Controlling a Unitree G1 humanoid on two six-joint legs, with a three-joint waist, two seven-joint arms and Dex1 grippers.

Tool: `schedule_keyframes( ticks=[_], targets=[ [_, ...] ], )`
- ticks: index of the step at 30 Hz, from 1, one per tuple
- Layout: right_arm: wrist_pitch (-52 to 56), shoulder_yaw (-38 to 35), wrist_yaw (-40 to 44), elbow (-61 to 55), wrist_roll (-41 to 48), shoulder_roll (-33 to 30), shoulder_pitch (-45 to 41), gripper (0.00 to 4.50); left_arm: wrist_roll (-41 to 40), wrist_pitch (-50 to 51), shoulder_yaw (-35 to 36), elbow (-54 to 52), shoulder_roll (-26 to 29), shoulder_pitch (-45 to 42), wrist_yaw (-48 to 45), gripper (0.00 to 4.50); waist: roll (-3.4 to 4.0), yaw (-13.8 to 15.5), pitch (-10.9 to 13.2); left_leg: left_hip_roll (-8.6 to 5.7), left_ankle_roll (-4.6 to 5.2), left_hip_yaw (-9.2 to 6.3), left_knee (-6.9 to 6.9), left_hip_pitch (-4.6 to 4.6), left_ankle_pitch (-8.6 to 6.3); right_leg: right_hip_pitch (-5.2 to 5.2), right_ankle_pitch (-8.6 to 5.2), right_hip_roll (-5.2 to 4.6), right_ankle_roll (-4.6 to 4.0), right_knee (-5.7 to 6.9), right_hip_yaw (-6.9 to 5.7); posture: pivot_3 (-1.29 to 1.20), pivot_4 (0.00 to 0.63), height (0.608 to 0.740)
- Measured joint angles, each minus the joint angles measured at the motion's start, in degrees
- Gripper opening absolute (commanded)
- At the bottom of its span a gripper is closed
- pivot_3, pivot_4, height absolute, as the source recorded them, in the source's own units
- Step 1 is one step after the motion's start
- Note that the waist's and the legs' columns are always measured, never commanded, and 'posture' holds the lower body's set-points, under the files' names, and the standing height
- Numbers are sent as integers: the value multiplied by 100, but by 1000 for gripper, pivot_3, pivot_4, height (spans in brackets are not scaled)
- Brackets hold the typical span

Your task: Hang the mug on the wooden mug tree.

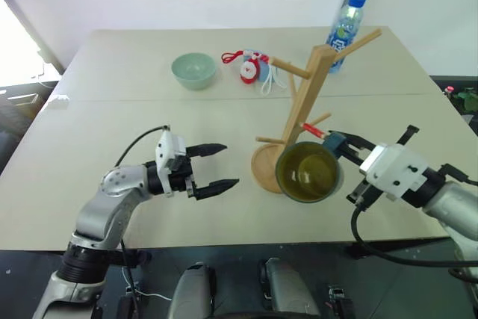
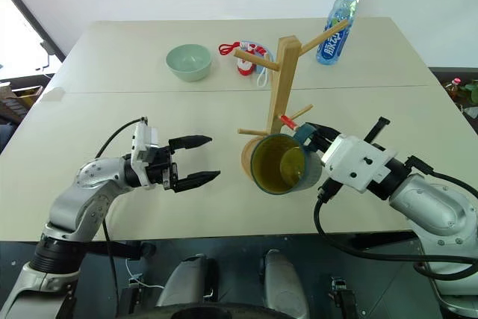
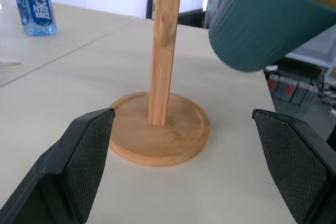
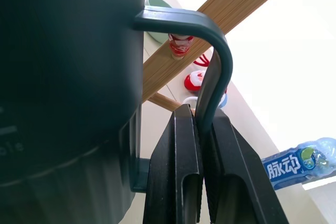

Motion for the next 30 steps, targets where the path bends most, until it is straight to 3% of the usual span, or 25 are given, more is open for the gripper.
schedule_keyframes(
  ticks=[12,21,24,27,30],
  targets=[
    [463,463,53,-14,-16,-23,-701,20,-1286,1110,458,-909,403,-636,-1,4500,-8,-2,5,-1,0,-1,0,1,0,1,0,2,1,1,0,0,150,740],
    [669,742,-8,117,-68,10,-985,20,-1343,1202,494,-1042,447,-690,99,4500,-10,-7,6,-2,0,0,1,2,0,1,0,3,0,1,0,0,150,740],
    [747,780,-20,141,-58,45,-1126,1010,-1342,1200,494,-1046,447,-689,112,4500,-10,-7,6,-2,0,-1,0,2,0,1,0,3,0,1,-1,0,150,740],
    [759,821,-28,144,-78,55,-1166,2507,-1342,1200,494,-1048,446,-687,130,4500,-10,-6,6,-2,0,-1,0,1,0,1,0,3,0,1,-1,0,150,740],
    [758,792,-70,148,-109,54,-1217,2507,-1341,1200,494,-1048,446,-674,148,4500,-11,-4,6,-2,0,-1,0,2,0,1,0,2,0,1,-1,0,150,740]
  ],
)
